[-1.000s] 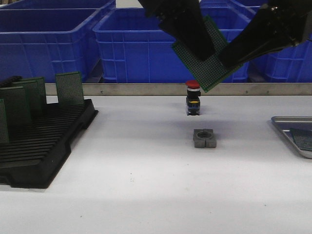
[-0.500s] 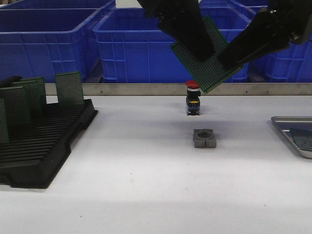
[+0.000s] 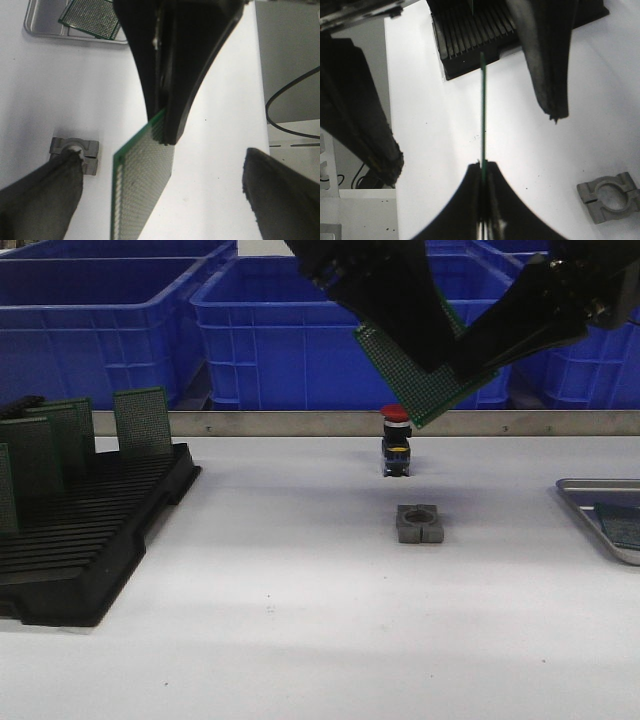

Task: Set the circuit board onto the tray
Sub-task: 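Bring the right gripper to the held board and grasp it, then release the left gripper and carry the board down onto the tray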

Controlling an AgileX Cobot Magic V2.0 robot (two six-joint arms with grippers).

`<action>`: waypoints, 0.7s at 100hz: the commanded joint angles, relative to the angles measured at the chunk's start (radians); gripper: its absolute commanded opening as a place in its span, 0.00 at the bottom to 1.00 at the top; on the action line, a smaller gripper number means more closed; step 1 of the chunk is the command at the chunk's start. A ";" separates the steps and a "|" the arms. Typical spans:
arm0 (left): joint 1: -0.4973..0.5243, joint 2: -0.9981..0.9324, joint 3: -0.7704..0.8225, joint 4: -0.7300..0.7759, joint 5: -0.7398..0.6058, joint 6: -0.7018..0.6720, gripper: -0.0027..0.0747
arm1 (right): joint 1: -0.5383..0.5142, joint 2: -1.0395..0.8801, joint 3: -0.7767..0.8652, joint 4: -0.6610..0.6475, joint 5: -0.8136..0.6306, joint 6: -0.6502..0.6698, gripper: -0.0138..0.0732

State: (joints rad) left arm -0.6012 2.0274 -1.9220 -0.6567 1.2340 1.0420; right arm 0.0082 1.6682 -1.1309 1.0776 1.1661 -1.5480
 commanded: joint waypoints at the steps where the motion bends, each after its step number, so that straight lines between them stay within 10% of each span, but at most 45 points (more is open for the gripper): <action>1: -0.007 -0.057 -0.031 -0.060 0.040 -0.003 0.84 | -0.005 -0.048 -0.026 0.048 0.024 0.017 0.08; 70: -0.007 -0.057 -0.031 -0.060 0.040 -0.003 0.84 | -0.358 -0.119 -0.033 -0.132 0.004 0.386 0.08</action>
State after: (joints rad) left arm -0.6012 2.0274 -1.9220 -0.6567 1.2340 1.0420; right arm -0.2971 1.5786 -1.1327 0.9013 1.1823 -1.2321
